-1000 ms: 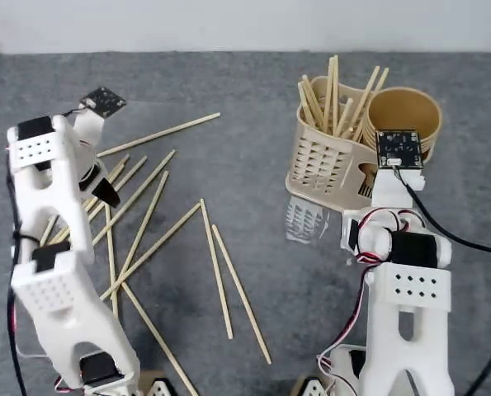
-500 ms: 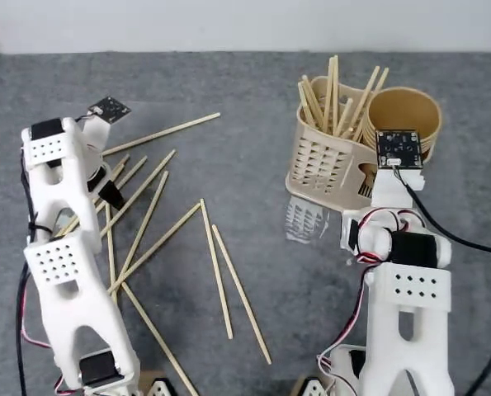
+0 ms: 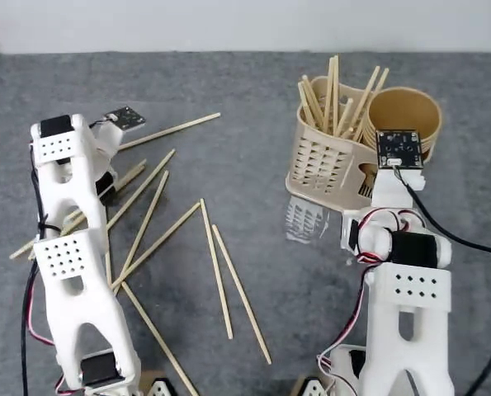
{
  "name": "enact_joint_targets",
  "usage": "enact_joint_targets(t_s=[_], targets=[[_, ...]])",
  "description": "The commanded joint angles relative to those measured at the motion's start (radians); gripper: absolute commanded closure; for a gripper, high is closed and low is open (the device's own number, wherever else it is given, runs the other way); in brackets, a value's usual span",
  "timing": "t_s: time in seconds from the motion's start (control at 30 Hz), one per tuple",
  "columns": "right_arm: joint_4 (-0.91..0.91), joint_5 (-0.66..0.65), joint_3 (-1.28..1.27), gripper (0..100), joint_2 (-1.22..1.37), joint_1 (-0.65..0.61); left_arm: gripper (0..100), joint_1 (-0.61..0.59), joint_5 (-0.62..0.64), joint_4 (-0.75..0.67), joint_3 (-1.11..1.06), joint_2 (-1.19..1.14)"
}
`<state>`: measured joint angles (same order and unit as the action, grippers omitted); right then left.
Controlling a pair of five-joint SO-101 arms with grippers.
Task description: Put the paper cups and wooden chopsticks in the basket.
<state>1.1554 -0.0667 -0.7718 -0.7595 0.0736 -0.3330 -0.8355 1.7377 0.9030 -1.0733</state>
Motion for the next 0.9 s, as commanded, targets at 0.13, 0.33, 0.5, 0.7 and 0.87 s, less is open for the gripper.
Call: enact_joint_targets(t_s=[0.13, 0.33, 0.5, 0.7, 0.87], targets=[[-0.018, 0.003, 0.005, 99.0, -0.022, -0.005, 99, 0.011, -0.011, 0.018, -0.165, 0.117], [-0.018, 0.003, 0.005, 99.0, -0.022, -0.005, 99, 0.049, -0.009, 0.015, -0.389, 0.361], [-0.016, 0.003, 0.005, 99.0, -0.022, -0.005, 99, 0.098, -0.006, 0.015, -0.553, 0.589], [-0.015, 0.003, 0.005, 99.0, -0.022, -0.005, 99, 0.169, 0.049, 0.014, -0.633, 0.809], [-0.012, 0.003, 0.005, 99.0, -0.022, -0.005, 99, 0.215, 0.091, 0.014, -0.633, 0.918]])
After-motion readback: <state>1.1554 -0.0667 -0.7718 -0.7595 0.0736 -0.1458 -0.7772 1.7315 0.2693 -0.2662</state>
